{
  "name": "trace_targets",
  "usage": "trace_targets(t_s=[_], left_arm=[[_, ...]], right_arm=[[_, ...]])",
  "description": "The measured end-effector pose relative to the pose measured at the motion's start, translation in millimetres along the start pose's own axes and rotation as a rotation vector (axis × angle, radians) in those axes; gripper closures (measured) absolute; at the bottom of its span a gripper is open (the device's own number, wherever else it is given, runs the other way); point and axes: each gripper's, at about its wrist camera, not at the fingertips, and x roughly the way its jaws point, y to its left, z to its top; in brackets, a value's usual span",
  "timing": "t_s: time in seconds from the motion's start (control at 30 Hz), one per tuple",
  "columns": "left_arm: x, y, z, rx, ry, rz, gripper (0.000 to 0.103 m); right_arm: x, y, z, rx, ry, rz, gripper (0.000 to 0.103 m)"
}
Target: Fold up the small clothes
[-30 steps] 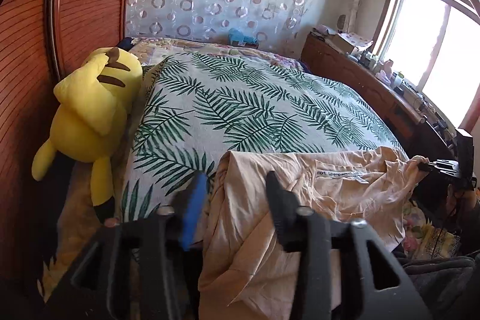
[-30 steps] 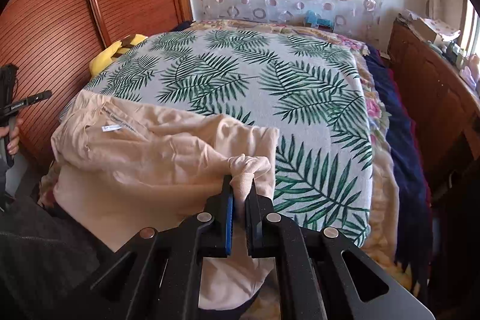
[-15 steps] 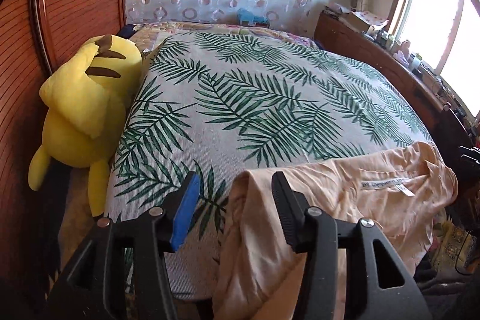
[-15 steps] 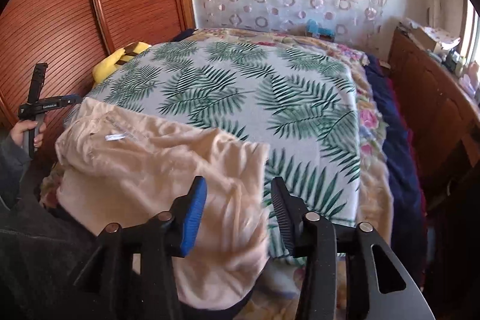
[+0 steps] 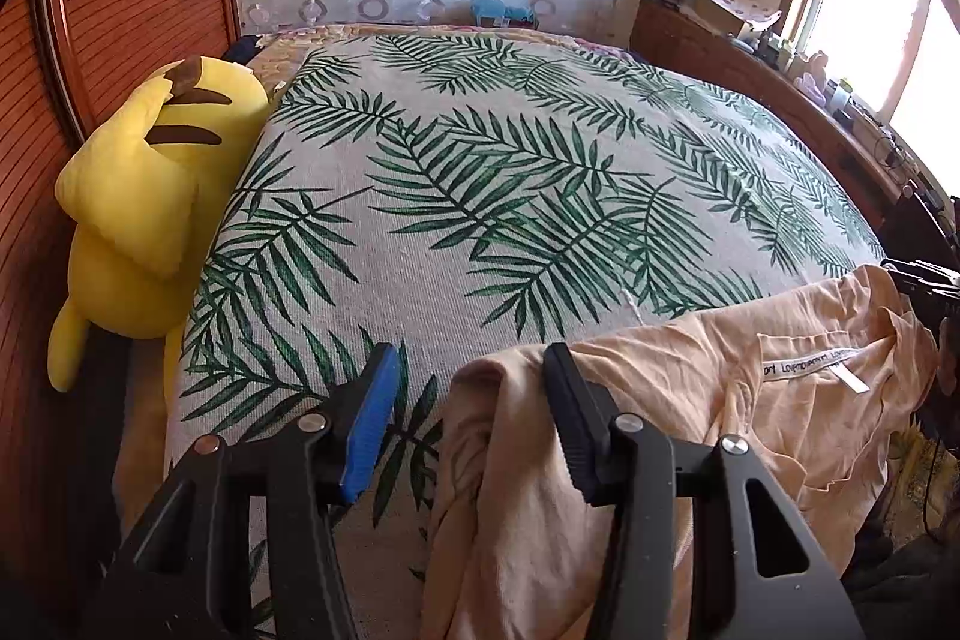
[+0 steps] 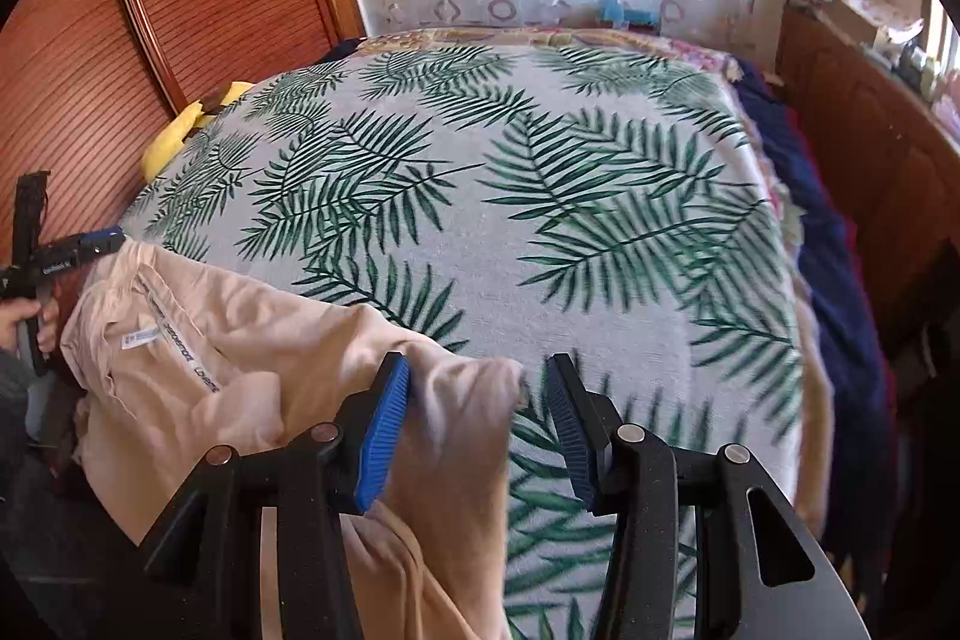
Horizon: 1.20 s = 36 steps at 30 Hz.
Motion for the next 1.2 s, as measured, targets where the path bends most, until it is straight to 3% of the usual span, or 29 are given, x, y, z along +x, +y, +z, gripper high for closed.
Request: trace_targets(t_s=[0.5,0.6,0.7,0.97,1.07,1.13,1.2], left_arm=[[-4.3,-8.2,-13.6,0.007,-0.014,-0.018,0.052],[-4.0,-8.2,-13.5,0.017,-0.019,-0.01,0.052],[-4.0,-6.8,-13.3,0.008,-0.02,-0.014,0.052],[-2.6,-8.4,-12.2,0.01,-0.019,-0.003,0.052],[-2.7,-8.3,-12.1,0.012,-0.018,-0.002,0.052],[-2.8,-8.3,-11.8,0.01,-0.018,-0.003,0.052],[-2.6,-8.3,-12.2,0.009,-0.02,-0.003,0.052]], right_arm=[[10.9,-0.7,-6.6,-0.007,0.005,-0.043,0.054],[4.7,-2.9,-8.8,0.016,-0.033,-0.034,0.092],[-10.8,-11.5,-13.9,0.069,-0.104,-0.074,0.092],[-13.6,-15.8,-21.2,0.077,-0.09,-0.049,0.092],[-10.3,-16.0,-18.5,0.07,-0.073,-0.045,0.077],[-5.2,-17.2,-15.8,0.063,-0.061,-0.061,0.058],[0.9,-18.2,-14.0,0.057,-0.038,-0.07,0.055]])
